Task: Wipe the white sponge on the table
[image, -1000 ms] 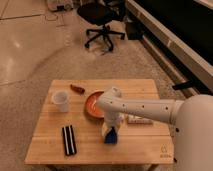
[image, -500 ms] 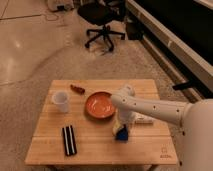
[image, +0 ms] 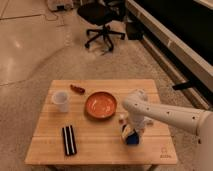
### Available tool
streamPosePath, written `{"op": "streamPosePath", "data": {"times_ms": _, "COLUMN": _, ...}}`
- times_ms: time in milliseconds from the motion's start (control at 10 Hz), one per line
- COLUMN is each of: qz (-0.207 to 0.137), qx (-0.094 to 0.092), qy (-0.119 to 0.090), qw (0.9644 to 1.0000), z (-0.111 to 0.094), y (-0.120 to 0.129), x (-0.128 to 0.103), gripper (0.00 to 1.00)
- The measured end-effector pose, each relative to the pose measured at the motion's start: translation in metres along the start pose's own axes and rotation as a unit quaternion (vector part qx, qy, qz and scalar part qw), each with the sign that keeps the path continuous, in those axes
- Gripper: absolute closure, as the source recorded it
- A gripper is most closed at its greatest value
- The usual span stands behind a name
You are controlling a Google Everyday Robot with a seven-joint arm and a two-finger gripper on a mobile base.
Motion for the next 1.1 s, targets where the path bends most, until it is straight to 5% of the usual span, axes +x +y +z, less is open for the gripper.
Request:
{"op": "streamPosePath", "data": {"times_ms": 500, "qz": -0.040, "qx": -0.037, "qy": -0.002, "qw": 0.9985, "z": -0.013, "y": 0.028, "x": 0.033, "gripper": 0.95}}
{"op": "streamPosePath", "data": {"times_ms": 1100, "qz": -0.119, "qx": -0.073, "qy": -0.016, "qw": 0.9900, "z": -0.026, "y": 0.085, "x": 0.027, "gripper": 0.35}}
